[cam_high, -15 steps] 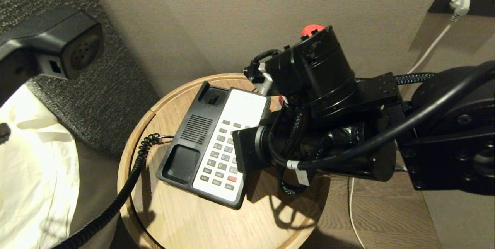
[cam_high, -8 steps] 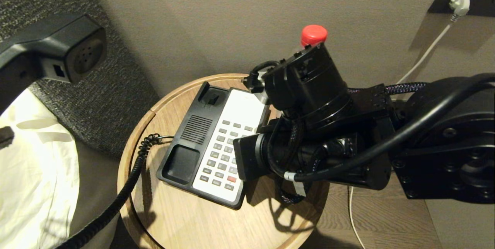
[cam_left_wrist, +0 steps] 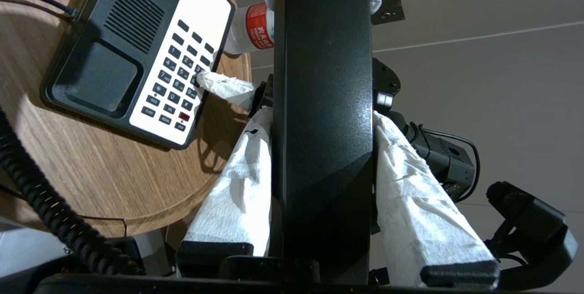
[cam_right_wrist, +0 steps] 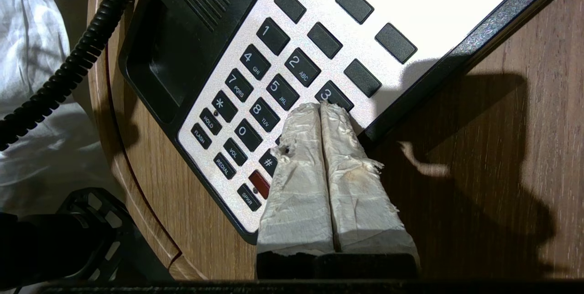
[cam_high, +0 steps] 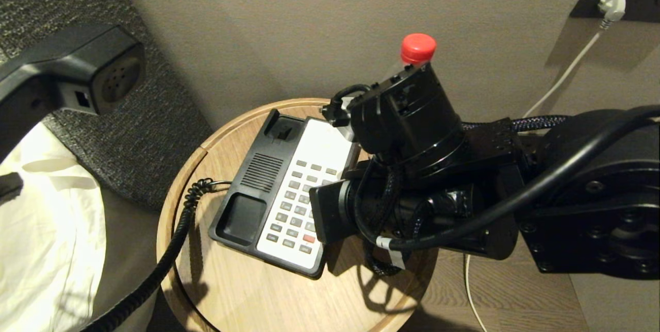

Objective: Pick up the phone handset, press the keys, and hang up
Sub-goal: Dial the number

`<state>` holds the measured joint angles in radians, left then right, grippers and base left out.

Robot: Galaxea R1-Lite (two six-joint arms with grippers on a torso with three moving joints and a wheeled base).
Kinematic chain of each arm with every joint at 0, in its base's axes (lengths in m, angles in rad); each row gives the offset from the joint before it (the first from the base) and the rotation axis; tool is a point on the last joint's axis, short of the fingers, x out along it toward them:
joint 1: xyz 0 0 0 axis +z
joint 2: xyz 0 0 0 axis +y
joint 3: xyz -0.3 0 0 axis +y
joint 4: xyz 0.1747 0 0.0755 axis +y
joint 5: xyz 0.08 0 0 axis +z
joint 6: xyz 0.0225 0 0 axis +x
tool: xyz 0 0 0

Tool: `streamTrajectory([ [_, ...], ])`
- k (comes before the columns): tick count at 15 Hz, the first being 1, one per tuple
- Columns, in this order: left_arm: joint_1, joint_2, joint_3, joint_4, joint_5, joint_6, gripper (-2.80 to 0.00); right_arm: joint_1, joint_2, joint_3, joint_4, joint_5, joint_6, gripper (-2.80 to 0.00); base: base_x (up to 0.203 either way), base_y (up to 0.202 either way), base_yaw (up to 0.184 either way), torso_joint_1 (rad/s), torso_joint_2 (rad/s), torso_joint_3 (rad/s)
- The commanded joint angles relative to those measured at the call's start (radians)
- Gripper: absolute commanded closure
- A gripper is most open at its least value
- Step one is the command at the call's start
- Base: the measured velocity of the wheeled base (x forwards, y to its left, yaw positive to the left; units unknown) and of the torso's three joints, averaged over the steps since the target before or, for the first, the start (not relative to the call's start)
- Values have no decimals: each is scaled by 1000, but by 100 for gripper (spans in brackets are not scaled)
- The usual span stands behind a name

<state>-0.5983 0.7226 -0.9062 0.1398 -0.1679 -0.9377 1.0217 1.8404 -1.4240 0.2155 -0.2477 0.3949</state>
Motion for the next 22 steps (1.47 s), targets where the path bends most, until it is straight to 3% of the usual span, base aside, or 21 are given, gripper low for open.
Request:
streamTrajectory([
  [1,0,-2,4,0,-1,-6,0,0,5,2,6,-3,-7,0,0,0,0,0,0,0],
  [15,0,-2,12,0,-1,-6,0,0,29,22,4,-38,-30,0,0,0,0,0,0,0],
  [22,0,-4,12,1,-1,-7,0,1,-8,-35,-9,-18,2,0,0,0,0,0,0,0],
])
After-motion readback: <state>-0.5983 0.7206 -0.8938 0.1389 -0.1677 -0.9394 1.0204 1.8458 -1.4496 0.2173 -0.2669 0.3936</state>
